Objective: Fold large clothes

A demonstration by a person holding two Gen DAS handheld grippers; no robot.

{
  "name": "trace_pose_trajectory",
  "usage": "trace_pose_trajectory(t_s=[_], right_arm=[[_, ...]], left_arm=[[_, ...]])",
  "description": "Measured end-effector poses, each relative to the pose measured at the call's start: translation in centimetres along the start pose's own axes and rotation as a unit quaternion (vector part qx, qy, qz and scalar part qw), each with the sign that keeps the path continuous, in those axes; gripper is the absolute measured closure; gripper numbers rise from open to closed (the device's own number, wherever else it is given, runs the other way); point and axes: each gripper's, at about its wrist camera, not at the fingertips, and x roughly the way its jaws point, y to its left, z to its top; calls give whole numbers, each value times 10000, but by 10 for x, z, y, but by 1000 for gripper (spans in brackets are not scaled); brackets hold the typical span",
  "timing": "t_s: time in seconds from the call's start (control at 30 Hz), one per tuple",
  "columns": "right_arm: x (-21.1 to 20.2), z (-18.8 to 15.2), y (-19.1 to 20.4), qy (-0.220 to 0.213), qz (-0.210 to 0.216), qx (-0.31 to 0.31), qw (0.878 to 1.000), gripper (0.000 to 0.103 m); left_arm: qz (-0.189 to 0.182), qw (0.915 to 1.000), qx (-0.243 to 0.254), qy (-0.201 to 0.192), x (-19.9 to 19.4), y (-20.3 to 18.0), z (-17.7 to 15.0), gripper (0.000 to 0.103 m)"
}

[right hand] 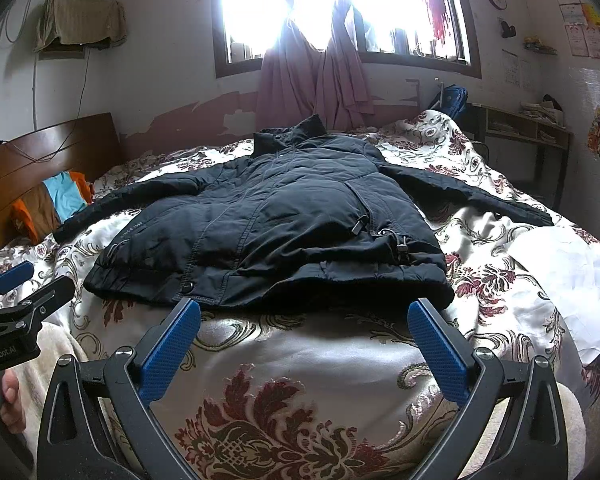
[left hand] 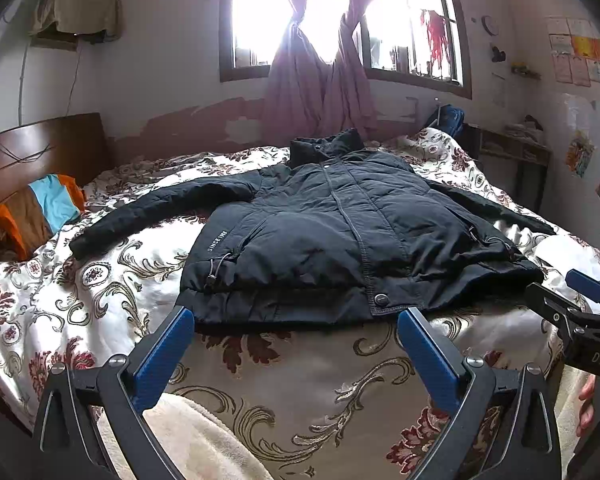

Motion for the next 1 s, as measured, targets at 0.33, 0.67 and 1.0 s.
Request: trace_pose_trajectory(t_s=[0.33,0.67,1.0], right_arm=[[0,0,0,1,0,1,10000,1],[0,0,0,2,4,4,10000,1],[6,1,-1,172,-285,24,9994,1]], left_arm=[[0,10000,-1,5,0,0,0,0],[-1,10000,-3,8,0,0,0,0],[-10,10000,-9,55,1,0,0,0]])
